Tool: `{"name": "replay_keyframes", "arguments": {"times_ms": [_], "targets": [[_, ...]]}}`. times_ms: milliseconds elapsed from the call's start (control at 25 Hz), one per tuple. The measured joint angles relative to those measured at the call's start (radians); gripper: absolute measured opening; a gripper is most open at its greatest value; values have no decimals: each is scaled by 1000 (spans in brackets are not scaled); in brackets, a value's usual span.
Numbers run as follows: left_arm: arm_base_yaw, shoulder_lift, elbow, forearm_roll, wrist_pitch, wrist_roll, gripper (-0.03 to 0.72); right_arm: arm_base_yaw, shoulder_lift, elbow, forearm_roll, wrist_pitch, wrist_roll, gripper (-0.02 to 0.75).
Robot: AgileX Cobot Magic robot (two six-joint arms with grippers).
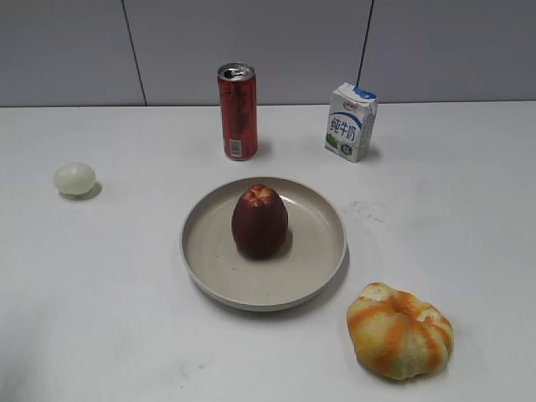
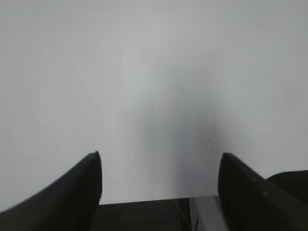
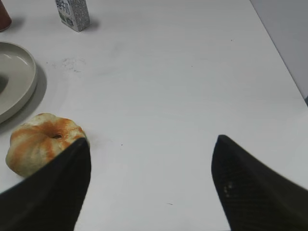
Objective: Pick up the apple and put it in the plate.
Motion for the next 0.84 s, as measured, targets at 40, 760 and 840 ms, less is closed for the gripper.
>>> {"name": "replay_keyframes", "arguments": {"times_ms": [40, 760, 840], "targets": [[0, -46, 46, -5, -5, 0, 571, 0, 0, 0, 0, 0, 0, 589], [0, -815, 307, -36, -77, -19, 571, 0, 0, 0, 0, 0, -1, 589], [0, -871, 308, -36, -77, -20, 571, 0, 0, 0, 0, 0, 0, 589]]}}
